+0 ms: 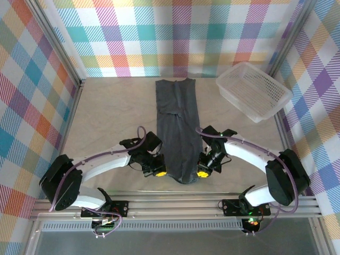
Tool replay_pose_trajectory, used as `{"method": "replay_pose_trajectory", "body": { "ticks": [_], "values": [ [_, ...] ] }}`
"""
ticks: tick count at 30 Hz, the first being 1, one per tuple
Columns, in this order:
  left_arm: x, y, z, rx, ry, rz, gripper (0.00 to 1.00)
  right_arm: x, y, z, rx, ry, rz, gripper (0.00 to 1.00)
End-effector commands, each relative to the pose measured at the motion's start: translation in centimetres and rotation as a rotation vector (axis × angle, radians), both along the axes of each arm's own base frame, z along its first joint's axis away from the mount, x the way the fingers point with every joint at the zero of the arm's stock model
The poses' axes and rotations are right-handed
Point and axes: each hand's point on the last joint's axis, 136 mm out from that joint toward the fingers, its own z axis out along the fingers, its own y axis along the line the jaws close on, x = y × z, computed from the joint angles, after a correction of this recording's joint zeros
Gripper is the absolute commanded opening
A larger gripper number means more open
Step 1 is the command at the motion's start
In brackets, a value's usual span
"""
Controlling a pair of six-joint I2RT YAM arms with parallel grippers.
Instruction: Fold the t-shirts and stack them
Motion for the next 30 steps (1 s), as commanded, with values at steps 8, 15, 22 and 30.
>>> {"method": "replay_pose_trajectory", "body": {
  "ticks": [8,15,22,30],
  "values": [
    [13.1,1.1,4.6,-0.016,-0.164,0.292,0.00,12.6,0.8,4.9,0.019,-0.173,-0.097,0.00],
    [22.2,1.8,5.2,-0.026,-0.224,0.386,0.00,22.0,1.3,4.5,0.027,-0.213,-0.165,0.00],
    [27.7,2.8,1.9,0.023,-0.197,0.394,0.00,28.0,0.7,2.0,0.010,-0.207,-0.220,0.00],
    [29.7,4.5,1.1,0.096,-0.237,0.389,0.49,30.9,0.1,1.6,0.031,-0.273,-0.191,0.49]
  ]
}}
